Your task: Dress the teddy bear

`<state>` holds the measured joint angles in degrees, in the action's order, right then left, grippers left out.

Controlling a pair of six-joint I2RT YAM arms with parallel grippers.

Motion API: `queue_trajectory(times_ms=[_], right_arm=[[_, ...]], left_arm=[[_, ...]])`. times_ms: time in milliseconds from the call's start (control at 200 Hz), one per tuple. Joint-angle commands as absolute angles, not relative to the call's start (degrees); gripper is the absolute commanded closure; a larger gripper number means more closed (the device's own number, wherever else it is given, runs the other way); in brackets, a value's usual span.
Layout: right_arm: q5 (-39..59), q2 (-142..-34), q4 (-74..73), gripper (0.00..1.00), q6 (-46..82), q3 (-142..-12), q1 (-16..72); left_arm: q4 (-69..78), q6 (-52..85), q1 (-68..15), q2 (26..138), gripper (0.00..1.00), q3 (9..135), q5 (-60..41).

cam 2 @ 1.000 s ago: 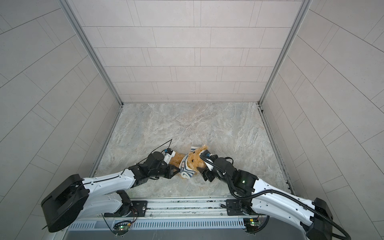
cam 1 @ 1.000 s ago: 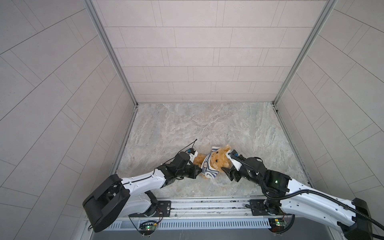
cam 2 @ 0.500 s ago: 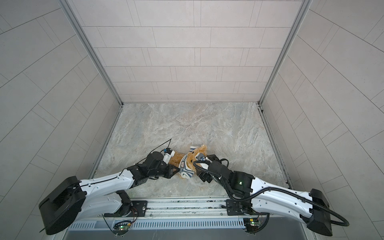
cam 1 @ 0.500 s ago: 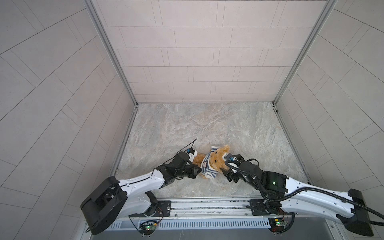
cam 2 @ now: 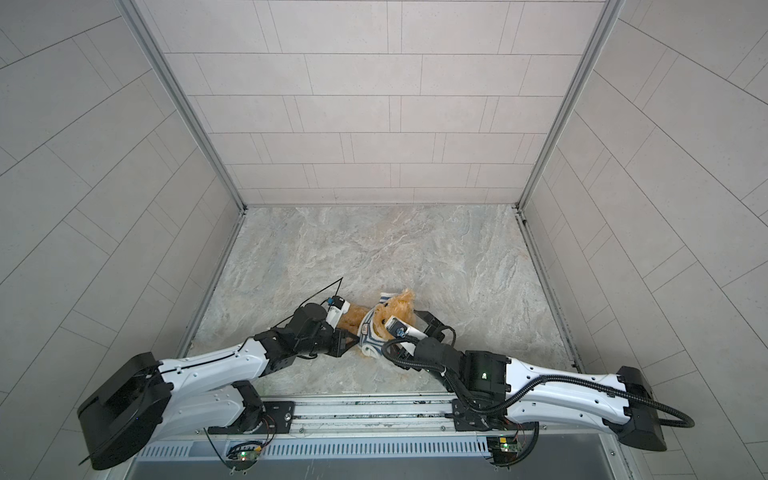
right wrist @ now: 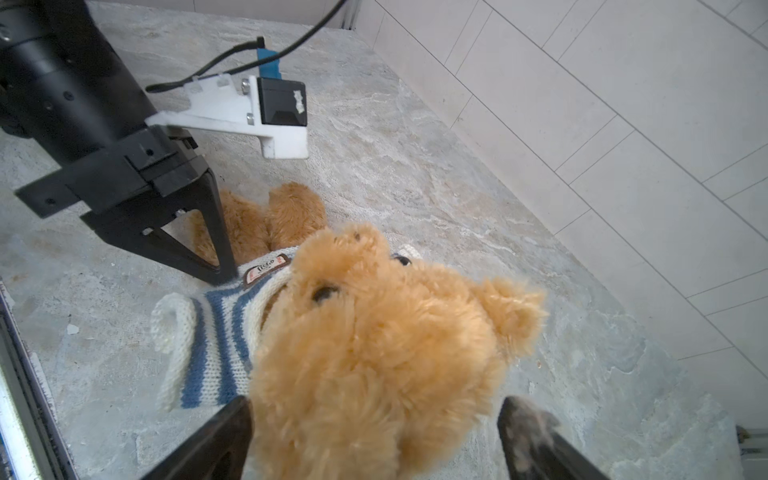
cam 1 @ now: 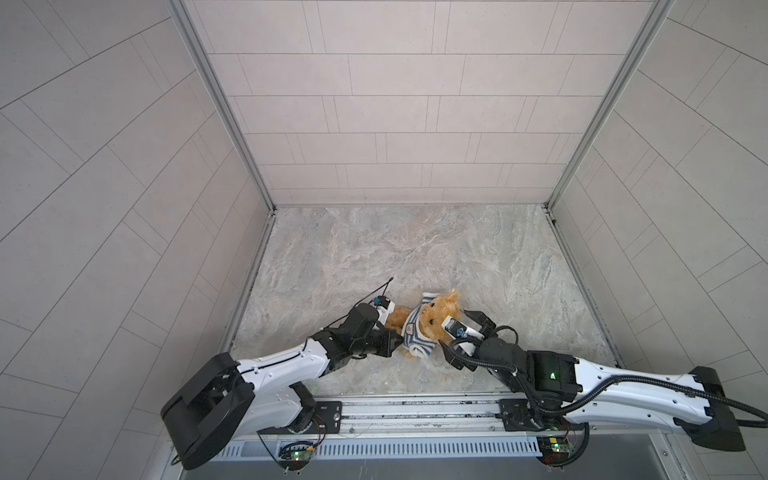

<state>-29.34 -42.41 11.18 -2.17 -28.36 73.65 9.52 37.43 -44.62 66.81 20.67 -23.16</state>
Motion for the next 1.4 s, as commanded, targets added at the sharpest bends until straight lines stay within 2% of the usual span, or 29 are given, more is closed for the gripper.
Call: queue_trajectory(times_ms=[0, 265, 471, 651, 841, 1021, 1211, 1392], right_arm=[[-33.1, -42.2, 8.8, 0.05, -7.3, -27.6, 75.0], [-34.0, -46.4, 7.5, 0.06, -10.5, -27.7, 75.1], [-34.2, -50.6, 6.3, 0.18, -11.3, -28.5, 75.0], [-34.7, -52.8, 5.8, 0.42, -11.3, -29.0, 74.9], [-36.9, -54.0, 6.7, 0.77, -9.8, -29.5, 74.8], [-43.6, -53.6, 9.0, 1.00, -1.8, -32.4, 73.5], [-41.5, -54.2, 17.1, 1.00, 15.5, -39.5, 68.3], [-43.4, -59.9, 25.8, 1.00, 23.6, -46.2, 67.6]], left_arm=[[8.8, 36.6, -44.1, 66.0, 1.00, 21.4, -23.1], [9.0, 37.0, -44.2, 65.2, 1.00, 21.3, -23.4], [8.2, 37.0, -44.2, 64.0, 1.00, 21.2, -23.3], [8.2, 37.5, -44.2, 62.7, 1.00, 20.7, -23.1], [7.7, 37.9, -44.2, 61.2, 1.00, 21.3, -22.7], [5.7, 38.5, -44.2, 57.5, 1.00, 22.8, -21.8], [6.1, 41.4, -44.4, 53.1, 1.00, 23.4, -23.9], [7.5, 44.7, -46.6, 50.3, 1.00, 24.1, -24.2]])
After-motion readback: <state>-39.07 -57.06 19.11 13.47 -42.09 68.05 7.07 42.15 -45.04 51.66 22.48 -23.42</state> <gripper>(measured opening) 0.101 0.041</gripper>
